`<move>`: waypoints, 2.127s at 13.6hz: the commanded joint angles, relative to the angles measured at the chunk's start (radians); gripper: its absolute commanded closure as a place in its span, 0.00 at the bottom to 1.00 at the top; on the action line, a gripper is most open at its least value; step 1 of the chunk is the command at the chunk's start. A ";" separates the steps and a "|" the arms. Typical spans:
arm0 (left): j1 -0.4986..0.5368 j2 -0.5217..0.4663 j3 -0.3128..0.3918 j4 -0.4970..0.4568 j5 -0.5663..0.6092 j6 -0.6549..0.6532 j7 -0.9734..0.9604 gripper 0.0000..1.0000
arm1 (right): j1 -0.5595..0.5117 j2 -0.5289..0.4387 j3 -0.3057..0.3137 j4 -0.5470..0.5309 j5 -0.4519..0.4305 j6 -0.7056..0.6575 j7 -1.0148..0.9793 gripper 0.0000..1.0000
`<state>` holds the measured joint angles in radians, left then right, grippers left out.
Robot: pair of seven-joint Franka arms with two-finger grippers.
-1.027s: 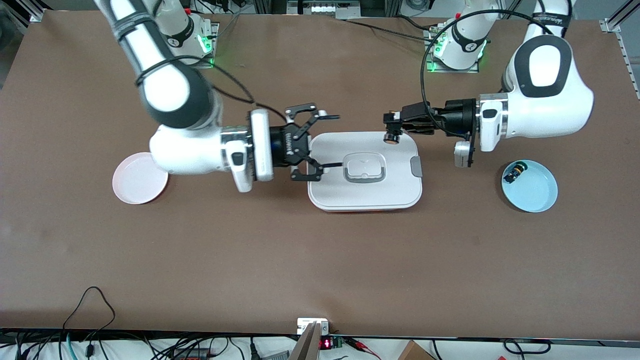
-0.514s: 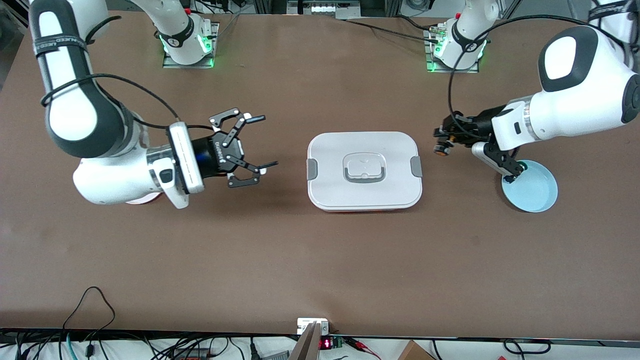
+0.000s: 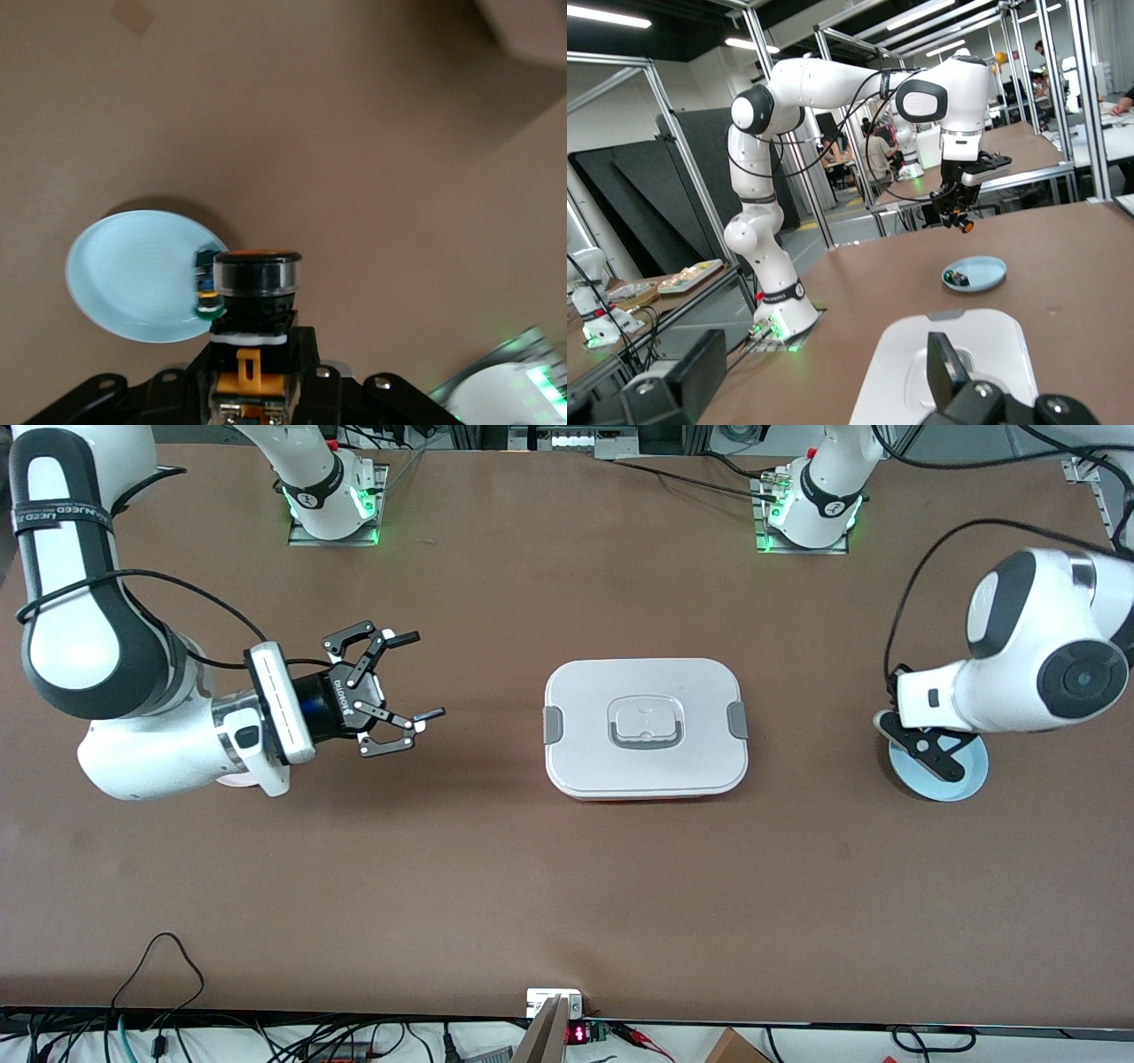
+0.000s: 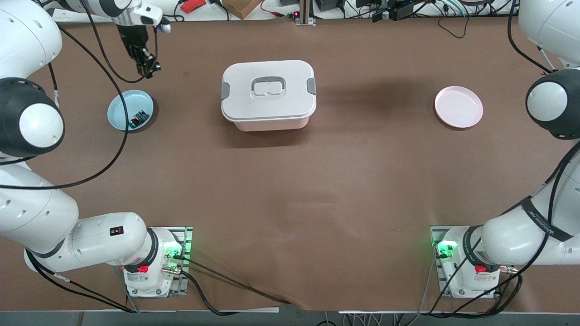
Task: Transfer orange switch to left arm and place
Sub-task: 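Lower the switch onto the blue plate with the left gripper and release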
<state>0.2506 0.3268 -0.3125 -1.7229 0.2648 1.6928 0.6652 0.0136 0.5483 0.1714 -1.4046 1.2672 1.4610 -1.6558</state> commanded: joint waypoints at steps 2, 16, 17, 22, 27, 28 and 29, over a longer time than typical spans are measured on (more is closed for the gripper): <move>0.094 0.121 -0.011 0.028 0.119 0.106 0.241 0.86 | 0.032 -0.147 -0.116 -0.095 -0.066 0.101 0.001 0.00; 0.297 0.294 -0.011 -0.069 0.206 0.421 0.708 0.80 | 0.170 -0.563 -0.343 -0.386 -0.834 0.464 0.746 0.00; 0.299 0.299 -0.011 -0.075 0.206 0.442 0.708 0.80 | 0.183 -0.579 -0.339 -0.378 -0.945 0.460 0.913 0.00; 0.315 0.290 -0.022 -0.090 0.202 0.446 0.732 0.00 | 0.244 -0.614 -0.317 -0.323 -1.236 0.284 1.339 0.00; 0.309 0.227 -0.106 -0.012 0.163 0.228 0.677 0.00 | 0.235 -0.600 -0.322 -0.306 -1.284 0.225 1.423 0.00; 0.309 0.209 -0.118 0.012 0.133 0.153 0.641 0.00 | 0.232 -0.600 -0.325 -0.298 -1.284 0.223 1.420 0.00; 0.308 0.192 -0.143 0.046 0.104 0.071 0.586 0.00 | 0.229 -0.599 -0.329 -0.278 -1.283 0.222 1.415 0.00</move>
<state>0.5492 0.5658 -0.4180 -1.7186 0.4159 1.8871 1.3105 0.2503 -0.0613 -0.1538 -1.7273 -0.0034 1.7042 -0.2520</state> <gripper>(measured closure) 0.000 0.000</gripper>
